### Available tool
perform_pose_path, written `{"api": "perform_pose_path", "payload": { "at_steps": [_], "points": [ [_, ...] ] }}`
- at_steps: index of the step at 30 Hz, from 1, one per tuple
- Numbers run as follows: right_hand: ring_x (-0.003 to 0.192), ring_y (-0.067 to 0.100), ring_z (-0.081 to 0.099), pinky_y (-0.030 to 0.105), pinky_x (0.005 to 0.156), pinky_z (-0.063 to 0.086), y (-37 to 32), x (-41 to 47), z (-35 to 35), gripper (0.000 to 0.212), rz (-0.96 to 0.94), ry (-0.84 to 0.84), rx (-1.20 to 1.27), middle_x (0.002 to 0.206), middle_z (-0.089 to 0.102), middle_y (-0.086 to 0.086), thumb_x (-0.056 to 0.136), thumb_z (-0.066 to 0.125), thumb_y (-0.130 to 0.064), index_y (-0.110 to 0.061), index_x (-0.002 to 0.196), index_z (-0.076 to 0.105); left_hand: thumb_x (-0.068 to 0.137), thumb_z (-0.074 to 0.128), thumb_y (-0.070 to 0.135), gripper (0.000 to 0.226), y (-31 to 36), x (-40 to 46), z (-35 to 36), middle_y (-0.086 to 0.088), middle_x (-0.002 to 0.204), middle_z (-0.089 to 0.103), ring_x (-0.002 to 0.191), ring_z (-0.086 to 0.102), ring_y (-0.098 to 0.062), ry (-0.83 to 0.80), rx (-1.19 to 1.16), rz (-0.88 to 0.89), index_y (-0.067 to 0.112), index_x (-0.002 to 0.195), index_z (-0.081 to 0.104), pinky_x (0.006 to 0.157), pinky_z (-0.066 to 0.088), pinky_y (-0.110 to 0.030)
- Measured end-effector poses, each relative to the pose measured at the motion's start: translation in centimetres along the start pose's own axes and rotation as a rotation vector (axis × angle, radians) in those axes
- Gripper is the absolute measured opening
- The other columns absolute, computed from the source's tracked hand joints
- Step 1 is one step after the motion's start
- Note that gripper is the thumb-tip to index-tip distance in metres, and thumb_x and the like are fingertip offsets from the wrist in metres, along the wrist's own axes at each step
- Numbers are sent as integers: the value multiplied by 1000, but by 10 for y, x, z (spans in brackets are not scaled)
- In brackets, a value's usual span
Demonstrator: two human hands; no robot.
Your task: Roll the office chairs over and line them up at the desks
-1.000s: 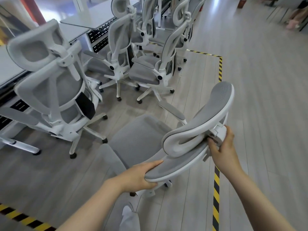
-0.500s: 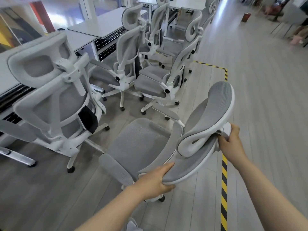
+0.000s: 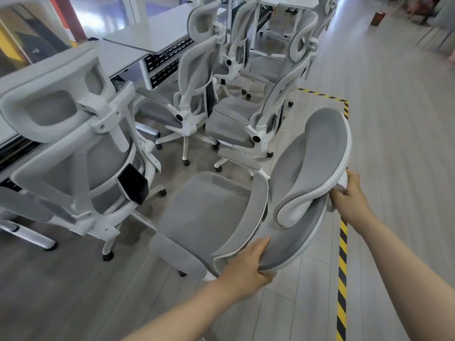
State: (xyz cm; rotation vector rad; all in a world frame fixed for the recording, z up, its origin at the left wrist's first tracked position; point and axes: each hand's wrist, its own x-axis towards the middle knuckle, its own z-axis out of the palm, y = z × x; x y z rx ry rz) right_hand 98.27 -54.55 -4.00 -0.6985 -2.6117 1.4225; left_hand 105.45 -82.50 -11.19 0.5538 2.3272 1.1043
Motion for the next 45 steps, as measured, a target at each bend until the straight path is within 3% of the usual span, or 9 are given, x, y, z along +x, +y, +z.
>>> {"api": "perform_pose_path", "payload": {
  "at_steps": [5, 9, 14, 19, 30, 34, 39, 45],
  "points": [
    [106, 25, 52, 41, 80, 46, -11, 27, 4, 47, -39, -59, 13, 108, 49, -5, 99, 52, -20, -29, 139, 28, 90, 64, 39, 77, 5, 15, 2, 11, 155, 30, 141, 31, -7, 39, 9, -10, 27, 153, 22, 108, 22, -14],
    [104, 22, 49, 37, 83, 41, -23, 44, 12, 46, -86, -106, 9, 115, 48, -2, 100, 50, -22, -20, 140, 29, 91, 65, 34, 79, 5, 23, -3, 10, 159, 26, 143, 27, -6, 51, -19, -67, 28, 155, 19, 108, 18, -9],
    [101, 24, 53, 45, 86, 48, -41, 62, 36, 40, -146, -166, 3, 103, 49, -8, 100, 49, -25, -17, 134, 30, 92, 65, 35, 79, 0, 25, -31, 13, 158, 28, 141, 30, -4, 60, -15, -143, 33, 155, 19, 105, 22, -8],
    [104, 22, 53, 34, 84, 41, -49, 64, 64, 41, -236, -164, 23, 119, 50, -1, 100, 48, -19, -13, 136, 30, 93, 63, 41, 77, -18, 16, -66, 16, 157, 28, 141, 31, -5, -6, 6, -214, 45, 153, 15, 114, 27, -20],
    [103, 27, 54, 36, 83, 41, -61, 67, 87, 41, -252, -171, -26, 115, 51, 0, 97, 48, -15, -16, 134, 31, 92, 63, 43, 77, -34, 8, -92, 29, 146, 26, 136, 31, 2, -28, -25, -250, 54, 149, 13, 109, 29, -16],
    [100, 26, 54, 34, 79, 38, -61, 63, 87, 43, -268, -183, -33, 115, 52, 1, 98, 47, -16, -18, 136, 28, 93, 64, 40, 78, -35, 6, -93, 30, 144, 24, 134, 27, 7, -16, -29, -242, 49, 152, 15, 107, 23, -11],
    [99, 30, 57, 39, 78, 44, -60, 60, 79, 46, -302, -230, -83, 114, 54, 0, 99, 49, -28, -26, 138, 25, 90, 65, 44, 77, -32, 2, -95, 28, 147, 31, 132, 34, 4, 2, -20, -242, 52, 150, 17, 108, 29, -16],
    [124, 5, 39, 34, 102, 36, -67, 49, 43, 66, -387, -401, -175, 141, 36, -22, 94, 56, -46, -37, 148, 18, 85, 69, 45, 82, -32, -4, -98, 20, 152, 33, 136, 37, -2, 43, 22, -227, 48, 150, 20, 113, 32, -25]
  ]
}}
